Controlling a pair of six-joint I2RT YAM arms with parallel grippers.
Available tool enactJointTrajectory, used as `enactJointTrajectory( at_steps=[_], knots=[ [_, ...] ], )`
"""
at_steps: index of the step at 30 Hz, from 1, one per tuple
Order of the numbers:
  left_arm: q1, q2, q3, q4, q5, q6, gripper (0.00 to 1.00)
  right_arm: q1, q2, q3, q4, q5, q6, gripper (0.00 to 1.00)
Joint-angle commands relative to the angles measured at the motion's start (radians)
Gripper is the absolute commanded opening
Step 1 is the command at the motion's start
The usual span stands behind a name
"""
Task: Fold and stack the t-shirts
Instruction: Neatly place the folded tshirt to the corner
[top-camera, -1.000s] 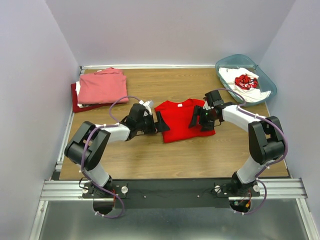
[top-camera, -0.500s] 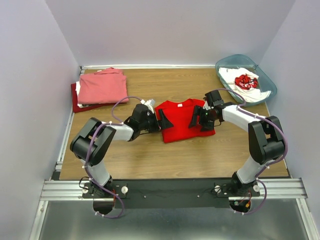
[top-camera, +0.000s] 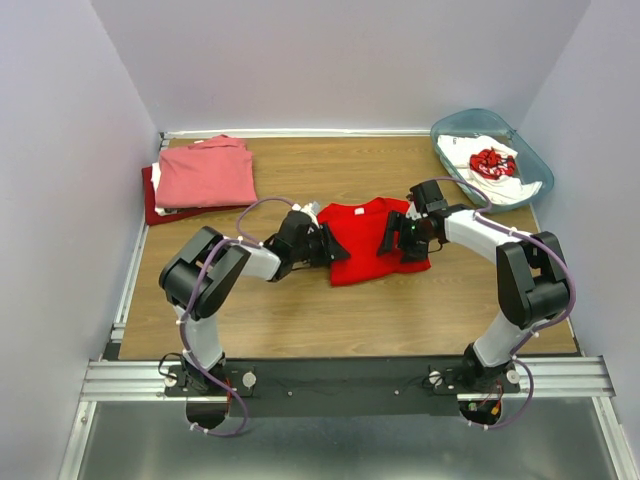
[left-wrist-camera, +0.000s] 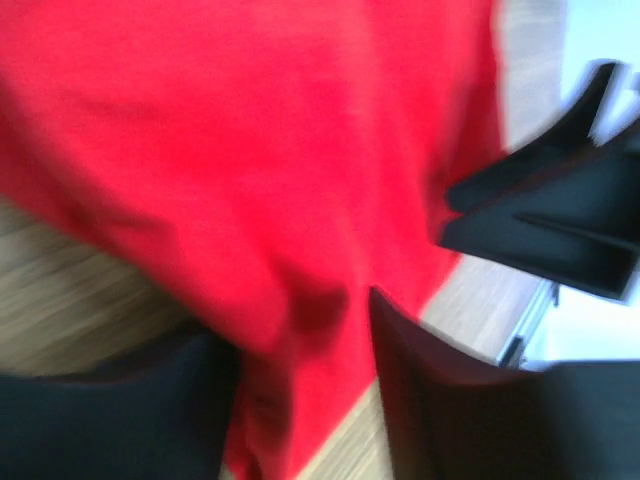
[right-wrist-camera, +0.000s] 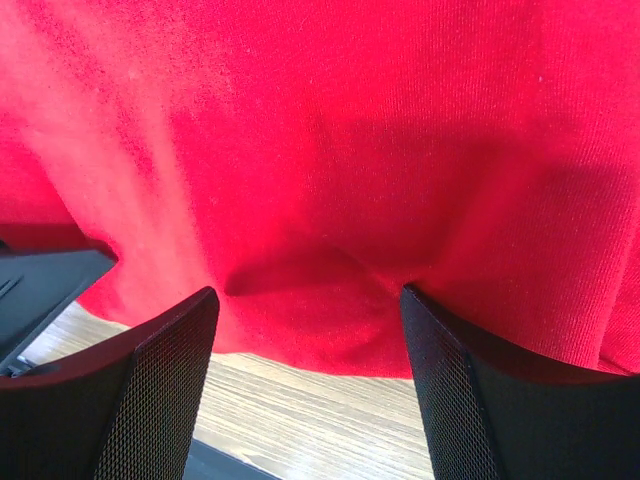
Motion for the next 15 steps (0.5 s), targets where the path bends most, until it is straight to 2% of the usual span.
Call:
enactJointTrajectory(
  at_steps=[1,4,5,10,15],
  knots=[
    [-0.013,0.055,0.019,-0.171,-0.087,0.01,0.34,0.007,0.032,-0.009,0.002,-0.021,-0.008,0.8],
    [-0.013,0.065,0.065,-0.253,-0.122,0.033,0.04,0.008,0.035,-0.009,0.002,-0.025,-0.01,0.8],
    [-0.013,0.071,0.077,-0.267,-0.139,0.05,0.0,0.008,0.035,-0.009,0.002,-0.027,-0.01,0.8],
    [-0.008,0.082,0.165,-0.369,-0.191,0.127,0.0,0.007,0.02,-0.002,-0.001,-0.029,-0.013,0.8],
    [0.015,0.092,0.289,-0.495,-0.202,0.283,0.0,0.005,-0.009,0.001,-0.015,-0.007,-0.022,0.81]
  ],
)
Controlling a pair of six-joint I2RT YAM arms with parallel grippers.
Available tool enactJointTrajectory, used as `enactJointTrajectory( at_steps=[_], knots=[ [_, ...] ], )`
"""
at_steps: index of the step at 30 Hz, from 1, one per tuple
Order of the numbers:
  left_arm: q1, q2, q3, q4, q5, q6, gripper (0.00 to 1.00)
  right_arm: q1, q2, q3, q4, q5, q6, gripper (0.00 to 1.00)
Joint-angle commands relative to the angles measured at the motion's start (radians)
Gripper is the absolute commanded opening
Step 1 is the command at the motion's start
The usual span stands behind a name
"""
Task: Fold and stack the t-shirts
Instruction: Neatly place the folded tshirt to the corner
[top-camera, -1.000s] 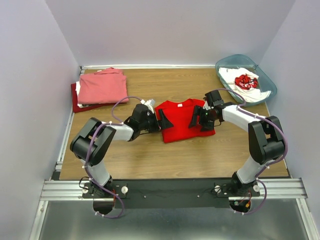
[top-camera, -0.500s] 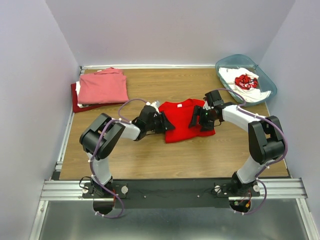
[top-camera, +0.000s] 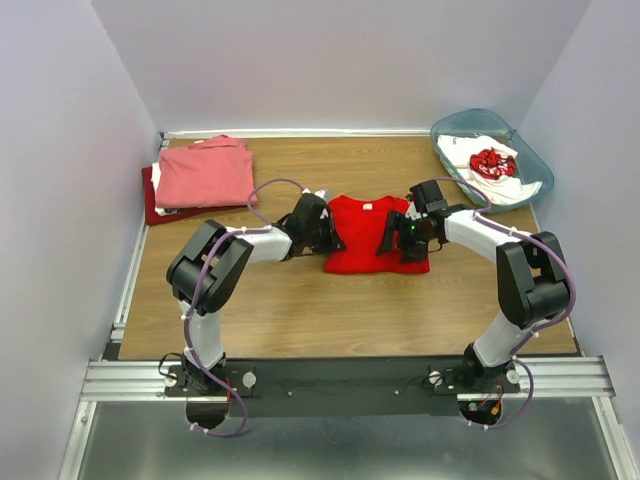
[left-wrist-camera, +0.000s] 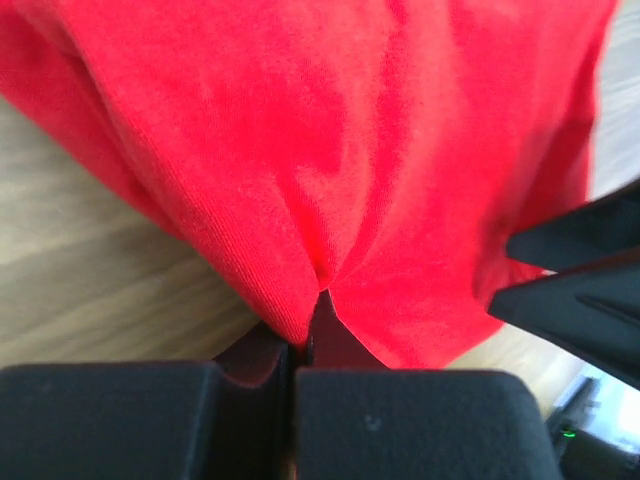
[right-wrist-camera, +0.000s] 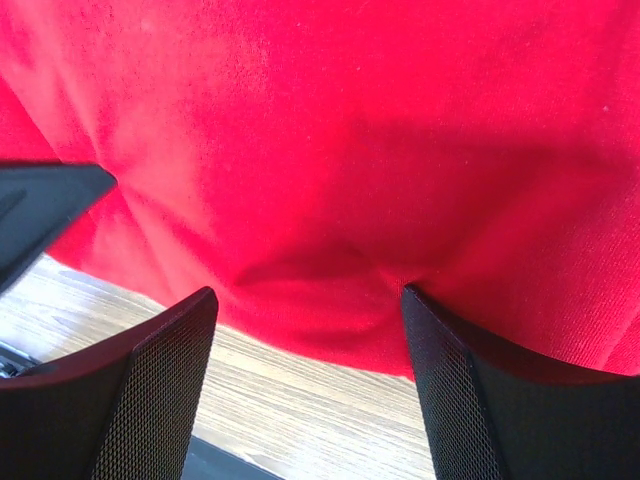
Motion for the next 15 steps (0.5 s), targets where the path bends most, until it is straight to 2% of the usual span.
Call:
enactJointTrajectory(
  at_steps=[1,7,15],
  knots=[
    [0.029,0.055,0.098,-0.244,-0.09,0.185,0.0,0.007,-0.02,0.001,-0.025,0.009,-0.022,0.81],
    [0.061,0.12,0.296,-0.504,-0.131,0.392,0.0,0.007,-0.055,-0.005,-0.034,0.012,-0.011,0.82],
    [0.132,0.129,0.447,-0.671,-0.227,0.532,0.0,0.005,-0.123,-0.027,-0.04,0.007,0.006,0.82]
  ],
)
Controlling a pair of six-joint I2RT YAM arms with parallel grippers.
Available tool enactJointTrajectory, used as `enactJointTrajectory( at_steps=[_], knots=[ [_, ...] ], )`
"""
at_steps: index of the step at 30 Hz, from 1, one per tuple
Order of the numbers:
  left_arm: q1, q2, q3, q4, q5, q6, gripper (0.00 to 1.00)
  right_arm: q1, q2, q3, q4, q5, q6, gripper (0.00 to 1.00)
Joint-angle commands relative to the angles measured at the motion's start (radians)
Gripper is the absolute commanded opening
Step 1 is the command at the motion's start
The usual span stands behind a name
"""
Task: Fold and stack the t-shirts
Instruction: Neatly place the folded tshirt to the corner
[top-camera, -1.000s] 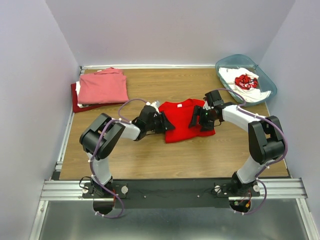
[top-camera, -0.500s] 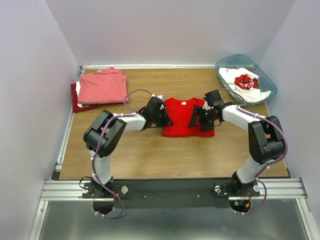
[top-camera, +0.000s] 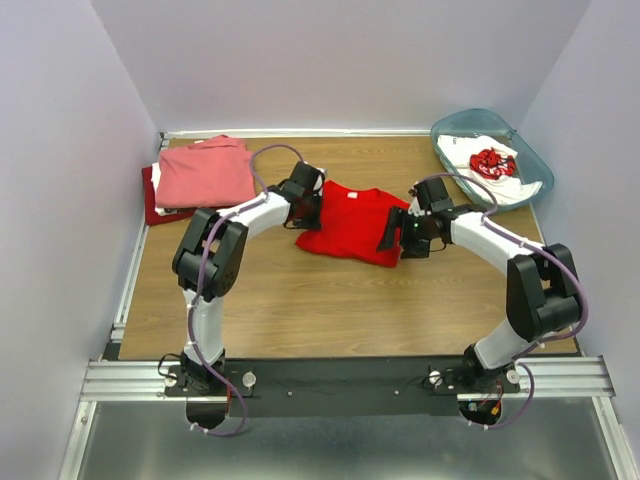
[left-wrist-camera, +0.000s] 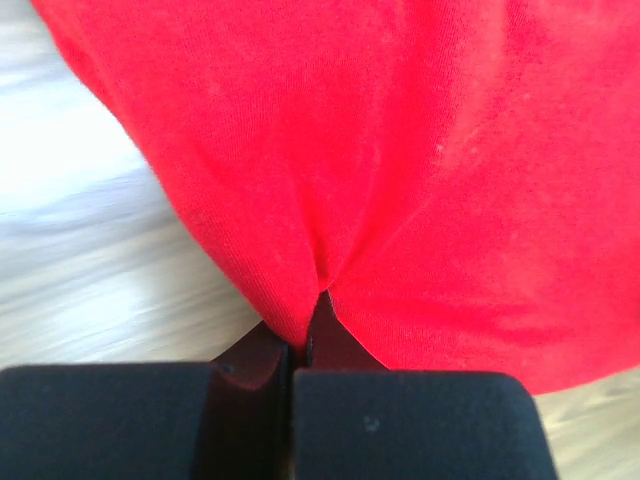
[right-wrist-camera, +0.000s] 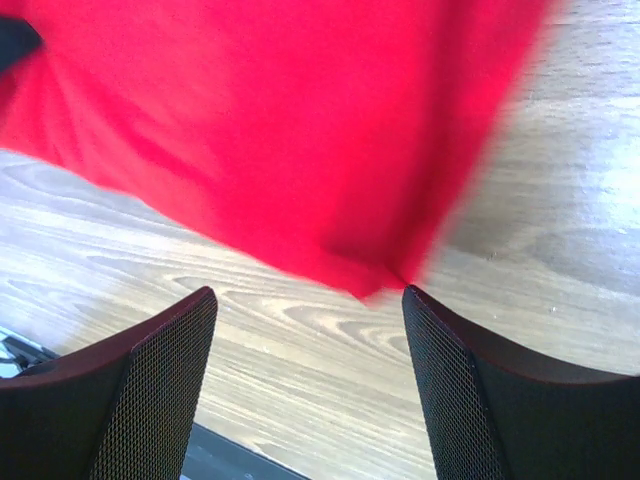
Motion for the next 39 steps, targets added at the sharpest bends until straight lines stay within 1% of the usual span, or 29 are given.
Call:
enactJointTrajectory(
  at_steps=[1,4,8,9,11,12,14,17,21,23,28,39],
  knots=[
    [0.045,0.023,0.075,-0.188,-0.162,0.137,0.0,0.005,-0.054,-0.024,-0.03,0.009,0.005,0.82],
    [0.069,0.039,0.148,-0.248,-0.248,0.171,0.0,0.005,-0.08,-0.027,-0.031,0.017,0.003,0.82],
    [0.108,0.079,0.26,-0.328,-0.327,0.214,0.0,0.005,-0.1,-0.035,-0.036,0.017,-0.004,0.82],
    [0.116,0.087,0.311,-0.343,-0.343,0.223,0.0,0.005,-0.103,-0.037,-0.036,0.016,-0.006,0.82],
    [0.14,0.118,0.363,-0.398,-0.386,0.259,0.0,0.005,-0.109,-0.047,-0.038,0.013,-0.003,0.82],
    [0.148,0.131,0.421,-0.418,-0.401,0.268,0.0,0.005,-0.111,-0.05,-0.036,0.009,-0.001,0.82],
    [0.163,0.168,0.475,-0.47,-0.438,0.3,0.0,0.005,-0.114,-0.06,-0.036,0.014,0.0,0.82],
    [0.191,0.217,0.61,-0.522,-0.475,0.34,0.0,0.003,-0.14,-0.089,-0.038,0.032,0.003,0.82],
    [0.221,0.268,0.724,-0.582,-0.484,0.366,0.0,0.005,-0.16,-0.129,-0.034,0.045,0.005,0.82],
    [0.243,0.257,0.721,-0.573,-0.466,0.368,0.0,0.005,-0.164,-0.147,-0.034,0.04,0.005,0.82],
    [0.292,0.231,0.704,-0.575,-0.483,0.371,0.0,0.005,-0.172,-0.169,-0.033,0.04,0.003,0.82],
    [0.468,0.158,0.728,-0.55,-0.412,0.377,0.0,0.005,-0.157,-0.161,-0.034,0.014,0.0,0.82]
  ],
)
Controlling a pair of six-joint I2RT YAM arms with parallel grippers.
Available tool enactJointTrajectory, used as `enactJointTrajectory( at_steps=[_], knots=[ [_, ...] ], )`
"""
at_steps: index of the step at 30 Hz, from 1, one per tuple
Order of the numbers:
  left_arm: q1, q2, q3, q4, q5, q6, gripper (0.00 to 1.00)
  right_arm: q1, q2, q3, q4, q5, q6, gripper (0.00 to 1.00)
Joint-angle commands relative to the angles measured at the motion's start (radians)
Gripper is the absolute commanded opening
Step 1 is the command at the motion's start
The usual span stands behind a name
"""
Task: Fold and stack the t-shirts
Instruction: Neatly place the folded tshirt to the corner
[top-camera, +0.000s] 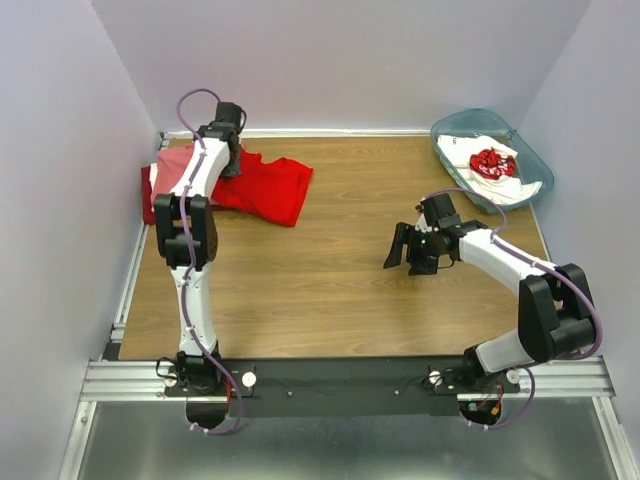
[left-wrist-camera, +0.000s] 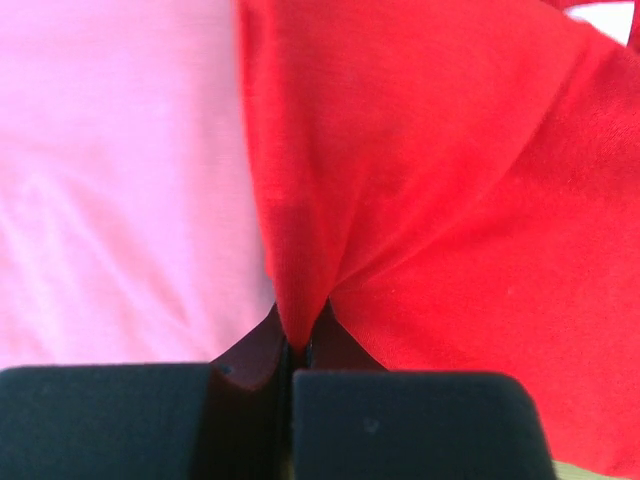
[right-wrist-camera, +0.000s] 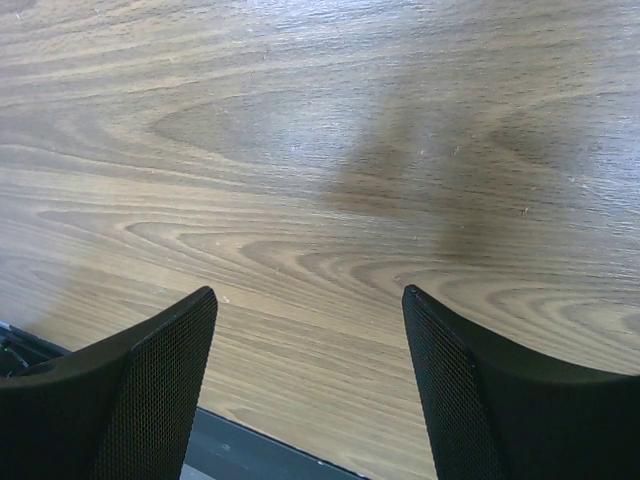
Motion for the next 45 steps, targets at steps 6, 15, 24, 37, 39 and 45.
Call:
enactJointTrajectory(
  at_steps=[6,15,24,37,39,45],
  knots=[
    [0.124,-0.121,0.057,0.025,0.061,0.013,0.0,0.005,-0.013,-0.016,-0.01,-0.018,0.012,0.82],
    [0.152,-0.169,0.079,0.06,0.163,0.002,0.0,0.005,-0.035,-0.039,-0.01,-0.023,0.034,0.82],
    [0.27,-0.2,0.107,0.08,0.183,-0.035,0.0,0.005,-0.062,-0.068,-0.01,-0.029,0.055,0.82],
    [0.393,-0.217,0.1,0.094,0.22,-0.049,0.0,0.005,-0.071,-0.073,-0.01,-0.043,0.072,0.82],
    [0.405,-0.215,0.1,0.092,0.21,-0.05,0.0,0.005,-0.067,-0.07,-0.008,-0.045,0.071,0.82],
    [0.445,-0.204,0.093,0.092,0.221,-0.056,0.0,0.005,-0.064,-0.065,-0.008,-0.048,0.072,0.82]
  ],
)
